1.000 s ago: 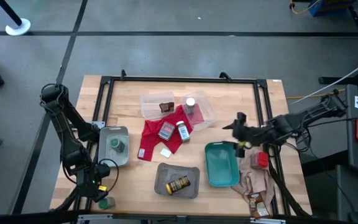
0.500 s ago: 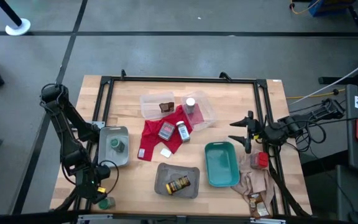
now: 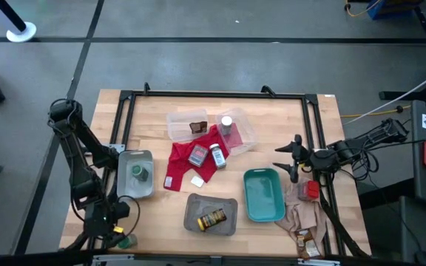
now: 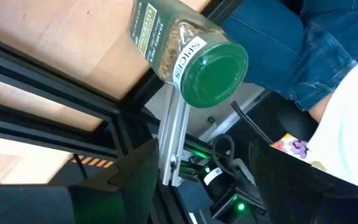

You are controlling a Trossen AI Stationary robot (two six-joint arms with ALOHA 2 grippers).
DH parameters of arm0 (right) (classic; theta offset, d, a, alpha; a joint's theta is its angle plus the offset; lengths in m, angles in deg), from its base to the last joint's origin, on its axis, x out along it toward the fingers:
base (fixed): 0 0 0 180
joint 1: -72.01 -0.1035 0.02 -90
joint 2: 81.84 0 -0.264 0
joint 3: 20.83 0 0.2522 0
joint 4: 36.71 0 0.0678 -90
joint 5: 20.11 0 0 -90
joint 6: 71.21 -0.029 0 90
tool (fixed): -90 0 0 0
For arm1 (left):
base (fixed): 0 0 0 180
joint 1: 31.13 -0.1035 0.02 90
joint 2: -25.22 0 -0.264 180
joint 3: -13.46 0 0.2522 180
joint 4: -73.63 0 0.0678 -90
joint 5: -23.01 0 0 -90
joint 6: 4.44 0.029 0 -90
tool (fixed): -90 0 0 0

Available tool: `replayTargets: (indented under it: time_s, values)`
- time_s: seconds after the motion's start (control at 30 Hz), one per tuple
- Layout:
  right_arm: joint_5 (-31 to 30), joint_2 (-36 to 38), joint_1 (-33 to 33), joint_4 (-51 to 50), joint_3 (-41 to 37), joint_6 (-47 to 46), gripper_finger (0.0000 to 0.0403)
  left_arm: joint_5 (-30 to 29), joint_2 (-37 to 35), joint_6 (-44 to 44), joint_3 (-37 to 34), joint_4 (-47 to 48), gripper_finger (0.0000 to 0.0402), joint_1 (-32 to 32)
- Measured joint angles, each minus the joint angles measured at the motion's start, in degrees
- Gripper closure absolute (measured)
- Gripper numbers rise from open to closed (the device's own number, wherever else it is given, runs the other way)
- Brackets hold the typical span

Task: Sort spices by type
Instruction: Put the green seasoning bottle into the gray bin

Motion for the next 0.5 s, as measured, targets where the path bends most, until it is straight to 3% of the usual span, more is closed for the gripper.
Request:
replayTargets:
  time_s: [0.17, 0.37, 0.5]
  values:
    - [0.98, 0.0, 0.0, -2.4, 0.0, -0.85, 0.0132, -0.76, 0.0, -1.12, 0.0, 0.08, 0.0169, 0.56]
    - [-5.07, 0.0, 0.0, -5.35, 0.0, -2.37, 0.0132, -2.37, 0.0, -2.11, 0.0, 0.13, 0.0169, 0.56]
    - [-3.74, 0.0, 0.0, -5.52, 0.0, -2.36, 0.0132, -4.78, 0.0, -2.1, 0.0, 0.13, 0.0169, 0.56]
